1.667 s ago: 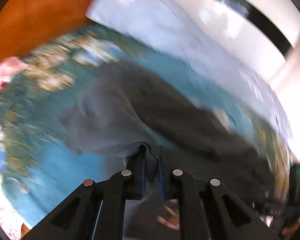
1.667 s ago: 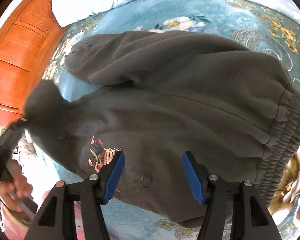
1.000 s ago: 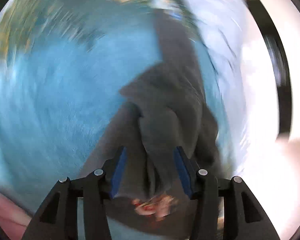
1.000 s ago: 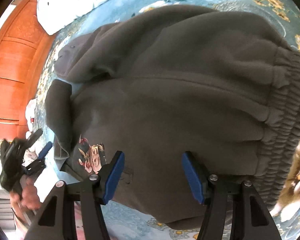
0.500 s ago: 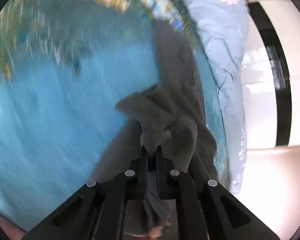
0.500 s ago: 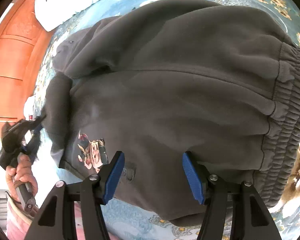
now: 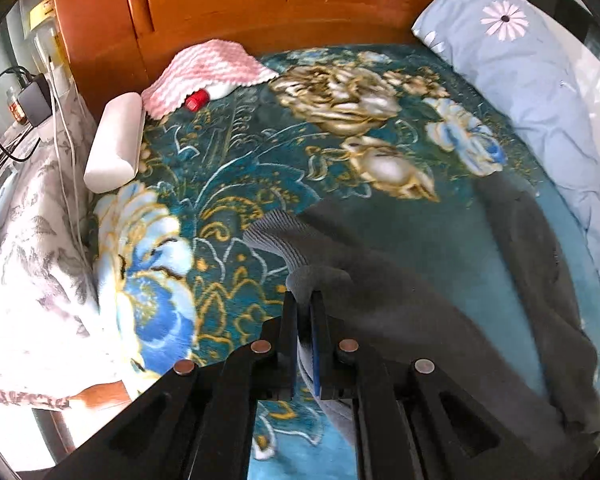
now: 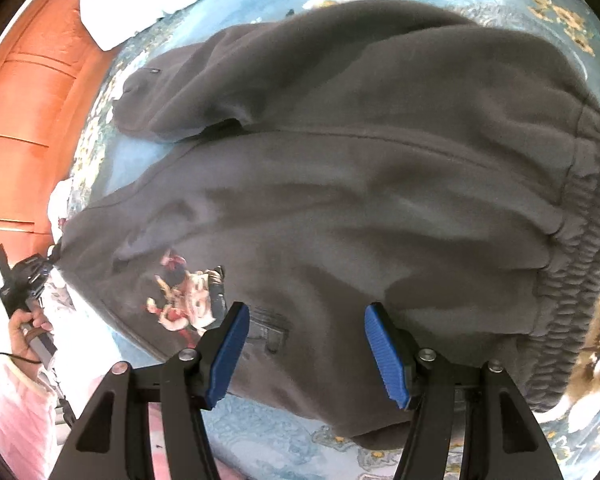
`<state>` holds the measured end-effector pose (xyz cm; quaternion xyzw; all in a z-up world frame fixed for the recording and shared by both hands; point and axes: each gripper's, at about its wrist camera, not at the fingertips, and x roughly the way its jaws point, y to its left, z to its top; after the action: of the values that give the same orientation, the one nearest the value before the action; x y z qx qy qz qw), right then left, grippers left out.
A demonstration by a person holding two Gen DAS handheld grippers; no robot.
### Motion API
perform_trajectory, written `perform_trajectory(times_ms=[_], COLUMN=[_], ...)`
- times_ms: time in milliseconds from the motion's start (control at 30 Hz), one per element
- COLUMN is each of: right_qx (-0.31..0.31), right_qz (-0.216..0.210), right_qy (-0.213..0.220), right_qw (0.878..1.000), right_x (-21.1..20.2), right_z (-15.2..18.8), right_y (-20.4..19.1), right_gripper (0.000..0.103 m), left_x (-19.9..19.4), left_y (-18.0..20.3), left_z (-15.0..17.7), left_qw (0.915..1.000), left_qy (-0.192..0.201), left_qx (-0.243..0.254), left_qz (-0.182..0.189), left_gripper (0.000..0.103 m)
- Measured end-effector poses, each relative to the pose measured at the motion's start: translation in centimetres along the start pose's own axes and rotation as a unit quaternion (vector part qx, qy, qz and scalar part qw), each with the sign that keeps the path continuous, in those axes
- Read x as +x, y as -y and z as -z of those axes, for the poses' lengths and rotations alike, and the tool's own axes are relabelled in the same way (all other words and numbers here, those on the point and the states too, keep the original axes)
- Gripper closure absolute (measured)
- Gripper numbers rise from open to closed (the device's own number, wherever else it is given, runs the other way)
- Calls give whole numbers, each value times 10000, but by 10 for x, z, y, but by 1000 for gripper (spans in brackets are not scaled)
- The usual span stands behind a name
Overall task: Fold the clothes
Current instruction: 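Pull the hoodie edge with the left gripper to straighten it on the blanket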
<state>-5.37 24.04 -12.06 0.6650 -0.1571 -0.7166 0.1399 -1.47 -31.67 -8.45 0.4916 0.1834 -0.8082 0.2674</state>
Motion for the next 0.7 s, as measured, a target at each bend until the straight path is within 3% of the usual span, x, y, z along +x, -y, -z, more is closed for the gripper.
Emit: perform_trajectory(times_ms=[100,200,367,467,567,700], right_qx=[17,87,82,33,145,414], right_qz=[63,83,145,376,666,817], right_qy=[118,200,454,798,981,753], right_qw=[9999,9997,9988,9961,9928,9929], right_x=[-8,-14,-31,-59,-84,-86], right_z=[-1,-3,-4,-8,-9,2], right_y=[5,12,17,32,57,84], right_gripper=[39,39,39,39,39,39], left_x=[-6,-15,6,5,-4,-22], left_y=[7,12,19,21,25,40], left_z=[-3,-6,-5,-8,-15,-16], left_qw=[9994,9991,9981,9963,9947,9983], left_qy=[210,361,-160,-310,-268,-196], left_qx=[251,154,448,505,523,349], left_qz=[60,155,-393,-626,-846,-415], left_gripper=[98,98,96,88,65,61])
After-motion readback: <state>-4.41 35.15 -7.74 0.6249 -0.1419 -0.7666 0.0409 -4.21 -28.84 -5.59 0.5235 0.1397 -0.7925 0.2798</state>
